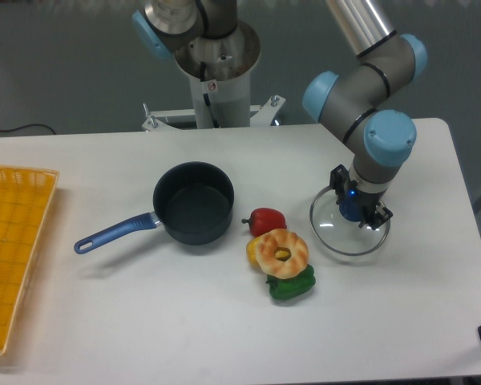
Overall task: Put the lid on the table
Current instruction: 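Open the gripper to release the lid knob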
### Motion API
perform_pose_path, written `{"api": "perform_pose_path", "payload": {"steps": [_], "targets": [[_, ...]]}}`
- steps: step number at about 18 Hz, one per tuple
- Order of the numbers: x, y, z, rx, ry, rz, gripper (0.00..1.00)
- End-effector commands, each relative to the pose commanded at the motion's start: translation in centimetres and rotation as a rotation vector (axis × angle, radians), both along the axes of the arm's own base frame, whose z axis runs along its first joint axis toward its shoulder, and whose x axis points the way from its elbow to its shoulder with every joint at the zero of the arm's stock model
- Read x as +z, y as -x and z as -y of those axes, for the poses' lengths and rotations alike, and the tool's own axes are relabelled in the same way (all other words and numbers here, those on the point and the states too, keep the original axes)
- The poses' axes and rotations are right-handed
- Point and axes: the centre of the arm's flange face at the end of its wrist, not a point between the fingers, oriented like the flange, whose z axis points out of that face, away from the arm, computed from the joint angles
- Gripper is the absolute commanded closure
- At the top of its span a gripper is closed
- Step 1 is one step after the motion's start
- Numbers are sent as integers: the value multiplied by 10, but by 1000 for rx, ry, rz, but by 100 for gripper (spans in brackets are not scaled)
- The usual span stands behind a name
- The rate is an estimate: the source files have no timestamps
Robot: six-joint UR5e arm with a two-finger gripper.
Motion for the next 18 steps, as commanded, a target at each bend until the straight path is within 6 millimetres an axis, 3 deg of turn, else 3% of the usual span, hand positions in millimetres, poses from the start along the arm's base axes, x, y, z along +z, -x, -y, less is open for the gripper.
{"api": "perform_pose_path", "payload": {"steps": [18], "targets": [[-20,2,-5,-5,2,-3,33]]}}
